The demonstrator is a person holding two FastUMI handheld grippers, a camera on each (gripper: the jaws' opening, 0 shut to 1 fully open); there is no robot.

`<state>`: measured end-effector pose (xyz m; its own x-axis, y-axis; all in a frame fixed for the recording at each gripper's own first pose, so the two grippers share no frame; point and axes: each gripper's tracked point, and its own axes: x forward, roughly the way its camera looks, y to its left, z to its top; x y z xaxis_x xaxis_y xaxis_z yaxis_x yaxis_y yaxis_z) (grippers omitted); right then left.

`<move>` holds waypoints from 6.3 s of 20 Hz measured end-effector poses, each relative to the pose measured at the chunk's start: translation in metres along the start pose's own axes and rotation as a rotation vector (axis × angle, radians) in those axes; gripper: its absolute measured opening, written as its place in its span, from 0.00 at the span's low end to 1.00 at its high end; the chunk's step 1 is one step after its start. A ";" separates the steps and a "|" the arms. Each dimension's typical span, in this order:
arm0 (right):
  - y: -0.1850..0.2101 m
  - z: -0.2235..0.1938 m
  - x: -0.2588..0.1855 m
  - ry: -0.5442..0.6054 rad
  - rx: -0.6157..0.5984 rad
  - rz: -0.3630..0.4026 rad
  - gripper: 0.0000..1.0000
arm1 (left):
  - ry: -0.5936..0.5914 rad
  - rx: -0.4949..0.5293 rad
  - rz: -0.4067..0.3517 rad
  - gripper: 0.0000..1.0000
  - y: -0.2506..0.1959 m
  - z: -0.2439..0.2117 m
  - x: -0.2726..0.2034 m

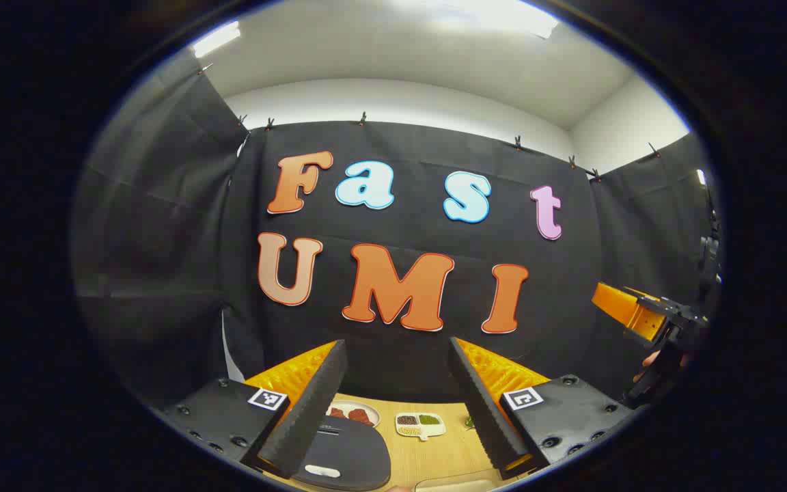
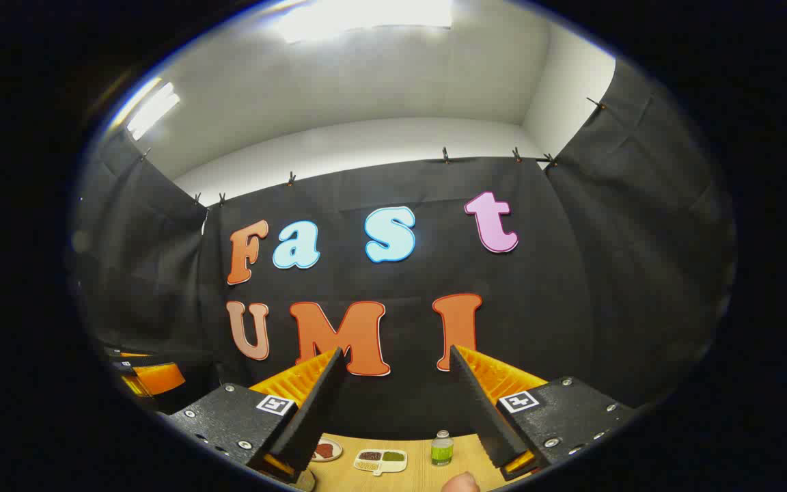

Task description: Close the left gripper, press the button to open the rice cooker; take a wooden spoon from the chopstick holder with the right hand, scoop a spoonful of rice and pour it into the rice cooker, then put the wooden spoon back into the chopstick holder.

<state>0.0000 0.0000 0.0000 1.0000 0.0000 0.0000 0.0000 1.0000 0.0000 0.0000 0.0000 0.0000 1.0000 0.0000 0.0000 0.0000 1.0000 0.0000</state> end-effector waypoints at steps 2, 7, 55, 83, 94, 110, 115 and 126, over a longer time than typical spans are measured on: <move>-0.001 0.001 -0.001 -0.009 -0.011 0.006 0.96 | 0.013 0.027 0.011 0.99 0.001 -0.001 -0.001; -0.002 -0.011 -0.008 0.048 -0.018 0.025 0.93 | 0.055 0.057 0.023 1.00 0.001 -0.011 -0.001; -0.030 -0.085 -0.030 0.209 -0.109 -0.004 0.94 | 0.547 0.028 0.209 0.05 0.076 -0.114 0.017; -0.116 -0.180 -0.089 0.490 -0.124 -0.210 0.94 | 1.323 -0.341 0.309 0.05 0.091 -0.301 -0.052; -0.140 -0.225 -0.115 0.604 -0.049 -0.267 0.94 | 1.274 -0.204 0.310 0.06 0.092 -0.296 -0.054; -0.160 -0.341 -0.169 0.902 0.080 -0.361 0.93 | 0.610 0.187 0.201 0.73 0.066 -0.165 0.011; -0.151 -0.372 -0.173 0.974 0.179 -0.367 0.93 | 0.389 0.300 0.202 0.98 0.057 -0.115 0.014; -0.151 -0.416 -0.150 1.001 0.323 -0.429 0.67 | 0.343 0.336 0.221 1.00 0.046 -0.115 -0.014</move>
<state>-0.1497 -0.1508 -0.4161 0.4683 -0.1971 -0.8613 0.4875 0.8706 0.0658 -0.0141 0.0464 -0.1150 0.9186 0.2668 -0.2915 -0.1540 0.9211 0.3575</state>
